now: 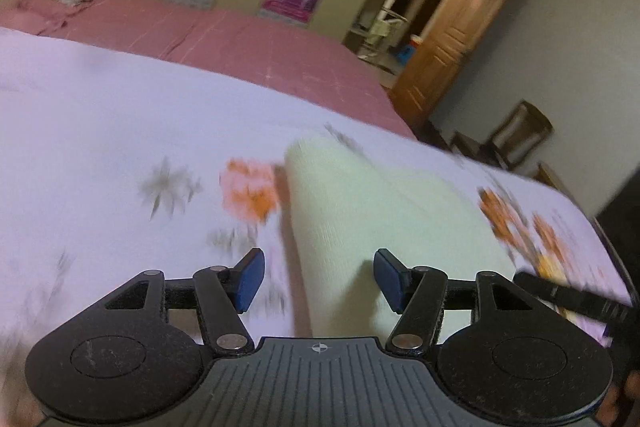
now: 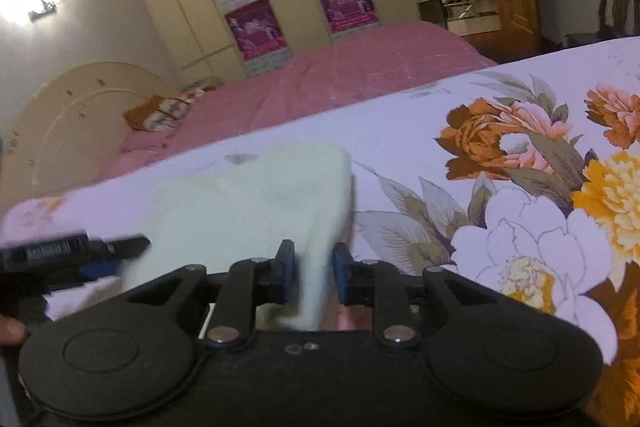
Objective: Fold small clothes
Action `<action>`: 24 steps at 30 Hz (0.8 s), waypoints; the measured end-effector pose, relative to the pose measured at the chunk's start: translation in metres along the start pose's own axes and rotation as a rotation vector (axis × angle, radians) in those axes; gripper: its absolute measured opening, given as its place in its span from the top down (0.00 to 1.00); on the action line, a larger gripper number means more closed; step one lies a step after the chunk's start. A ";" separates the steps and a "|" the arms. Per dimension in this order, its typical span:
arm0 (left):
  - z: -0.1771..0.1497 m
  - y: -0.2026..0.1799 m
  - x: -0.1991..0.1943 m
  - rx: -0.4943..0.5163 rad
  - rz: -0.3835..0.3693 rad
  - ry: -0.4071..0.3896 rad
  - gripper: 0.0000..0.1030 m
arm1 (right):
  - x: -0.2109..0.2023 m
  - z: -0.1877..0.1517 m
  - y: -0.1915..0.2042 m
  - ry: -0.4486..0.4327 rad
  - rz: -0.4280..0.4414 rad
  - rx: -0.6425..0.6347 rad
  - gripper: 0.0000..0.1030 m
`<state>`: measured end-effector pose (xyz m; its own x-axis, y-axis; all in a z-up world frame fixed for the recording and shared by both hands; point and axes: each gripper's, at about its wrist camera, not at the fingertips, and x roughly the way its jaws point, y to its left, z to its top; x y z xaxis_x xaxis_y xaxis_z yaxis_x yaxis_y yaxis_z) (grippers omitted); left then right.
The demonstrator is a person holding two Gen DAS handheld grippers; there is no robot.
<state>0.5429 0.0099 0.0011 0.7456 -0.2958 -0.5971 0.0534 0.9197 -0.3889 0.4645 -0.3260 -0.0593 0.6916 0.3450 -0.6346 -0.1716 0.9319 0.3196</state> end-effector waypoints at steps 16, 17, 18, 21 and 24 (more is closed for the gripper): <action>-0.080 -0.016 -0.065 0.091 0.041 0.069 0.41 | -0.076 -0.084 0.004 0.071 0.037 0.080 0.89; -0.080 -0.018 -0.066 0.116 0.060 0.072 0.41 | -0.074 -0.085 0.004 0.078 0.026 0.076 0.90; -0.081 -0.021 -0.067 0.144 0.082 0.078 0.41 | -0.073 -0.086 0.005 0.085 0.018 0.063 0.91; -0.081 -0.023 -0.073 0.190 0.102 0.096 0.41 | -0.083 -0.090 0.016 0.091 0.012 0.002 0.92; -0.080 -0.019 -0.077 0.205 0.097 0.105 0.41 | -0.083 -0.102 0.021 0.119 -0.049 -0.064 0.92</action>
<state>0.4309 -0.0057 -0.0013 0.6813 -0.2189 -0.6985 0.1265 0.9751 -0.1822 0.3318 -0.3236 -0.0713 0.6125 0.3065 -0.7286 -0.1867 0.9518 0.2435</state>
